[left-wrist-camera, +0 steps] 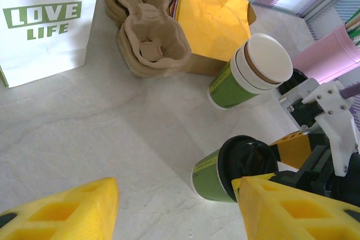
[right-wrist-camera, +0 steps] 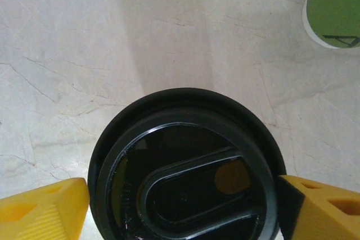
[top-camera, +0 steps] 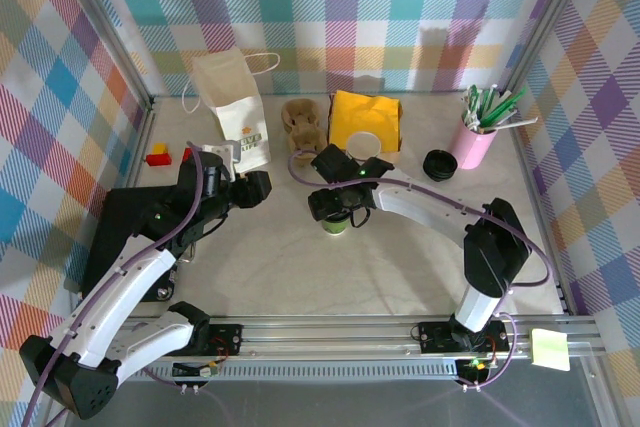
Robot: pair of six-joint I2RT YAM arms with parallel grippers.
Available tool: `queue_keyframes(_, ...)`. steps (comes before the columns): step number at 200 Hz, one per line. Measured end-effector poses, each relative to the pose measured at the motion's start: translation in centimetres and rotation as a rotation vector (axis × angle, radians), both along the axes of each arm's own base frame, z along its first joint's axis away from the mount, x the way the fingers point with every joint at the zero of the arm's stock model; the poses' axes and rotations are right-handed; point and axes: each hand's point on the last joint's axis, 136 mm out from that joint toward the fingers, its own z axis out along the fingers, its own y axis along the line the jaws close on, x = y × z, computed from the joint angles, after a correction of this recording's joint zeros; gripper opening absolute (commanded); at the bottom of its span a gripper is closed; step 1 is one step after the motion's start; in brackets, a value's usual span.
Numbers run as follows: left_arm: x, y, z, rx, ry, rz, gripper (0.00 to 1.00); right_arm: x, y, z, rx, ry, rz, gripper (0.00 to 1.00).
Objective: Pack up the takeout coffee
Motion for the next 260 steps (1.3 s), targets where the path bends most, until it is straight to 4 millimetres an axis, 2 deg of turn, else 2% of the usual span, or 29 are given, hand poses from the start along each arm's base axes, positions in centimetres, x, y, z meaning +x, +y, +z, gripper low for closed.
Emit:
queue_keyframes(69,0.0,0.0,0.0,0.0,0.001,0.0,0.58,0.1,0.0,0.0,-0.021,-0.005,-0.002,0.76)
queue_keyframes(260,0.0,0.0,-1.0,0.01,0.021,0.0,0.58,-0.1,-0.2,-0.4,-0.055,0.005,0.011,0.8)
